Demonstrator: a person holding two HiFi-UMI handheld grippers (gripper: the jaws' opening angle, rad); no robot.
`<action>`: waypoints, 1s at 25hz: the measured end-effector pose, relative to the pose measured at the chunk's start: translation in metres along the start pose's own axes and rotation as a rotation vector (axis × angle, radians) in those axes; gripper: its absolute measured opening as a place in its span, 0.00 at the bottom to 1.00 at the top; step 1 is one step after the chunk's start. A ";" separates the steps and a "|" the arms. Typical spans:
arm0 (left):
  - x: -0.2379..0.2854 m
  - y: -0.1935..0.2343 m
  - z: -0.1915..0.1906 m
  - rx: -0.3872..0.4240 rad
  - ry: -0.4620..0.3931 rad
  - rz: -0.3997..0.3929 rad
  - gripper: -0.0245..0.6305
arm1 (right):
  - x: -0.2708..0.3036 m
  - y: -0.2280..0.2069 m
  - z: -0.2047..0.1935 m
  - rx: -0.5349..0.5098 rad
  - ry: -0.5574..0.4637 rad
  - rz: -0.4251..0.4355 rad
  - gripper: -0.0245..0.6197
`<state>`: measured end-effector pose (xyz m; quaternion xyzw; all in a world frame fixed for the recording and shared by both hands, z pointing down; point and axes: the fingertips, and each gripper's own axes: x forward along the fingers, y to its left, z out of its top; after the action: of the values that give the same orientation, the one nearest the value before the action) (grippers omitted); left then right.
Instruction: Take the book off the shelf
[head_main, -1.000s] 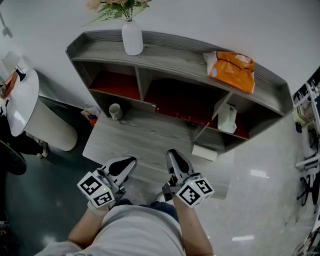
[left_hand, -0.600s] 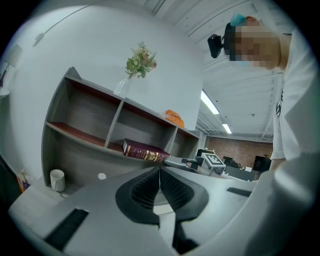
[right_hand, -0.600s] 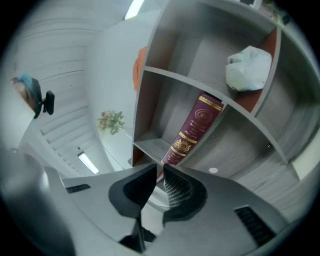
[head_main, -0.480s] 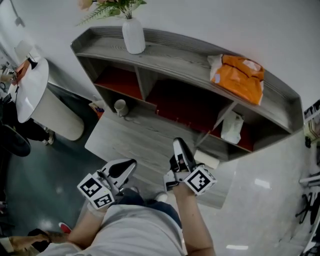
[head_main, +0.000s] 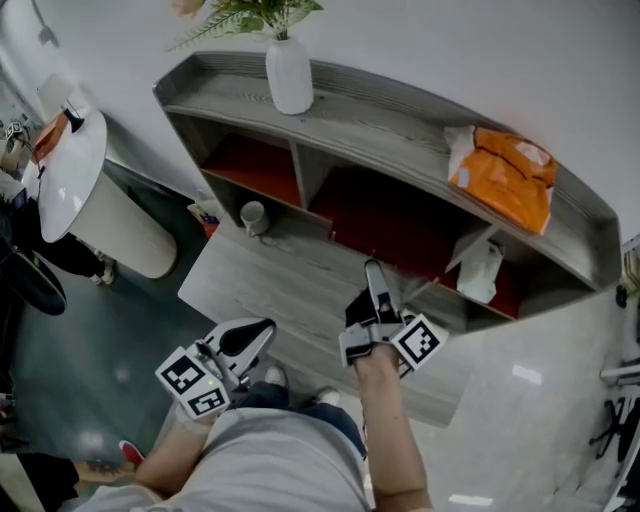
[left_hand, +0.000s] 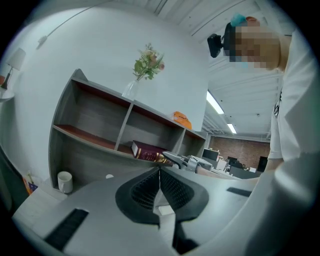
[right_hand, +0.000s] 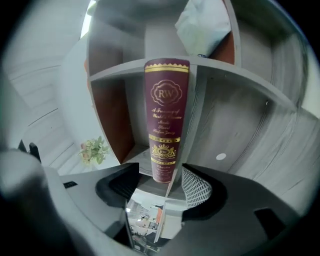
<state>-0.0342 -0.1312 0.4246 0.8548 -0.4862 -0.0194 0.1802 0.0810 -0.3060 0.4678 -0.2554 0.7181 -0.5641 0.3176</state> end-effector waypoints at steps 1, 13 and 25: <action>0.000 0.003 0.001 0.000 0.001 0.003 0.06 | 0.004 -0.001 0.001 0.012 -0.005 0.000 0.43; -0.006 0.032 0.000 -0.012 0.003 0.032 0.06 | 0.042 -0.015 0.020 0.099 -0.076 -0.022 0.44; -0.022 0.047 0.006 -0.015 -0.030 0.041 0.06 | 0.047 -0.013 0.019 0.134 -0.136 -0.066 0.38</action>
<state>-0.0859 -0.1360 0.4314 0.8429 -0.5060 -0.0322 0.1799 0.0638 -0.3555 0.4694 -0.2949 0.6466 -0.6024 0.3634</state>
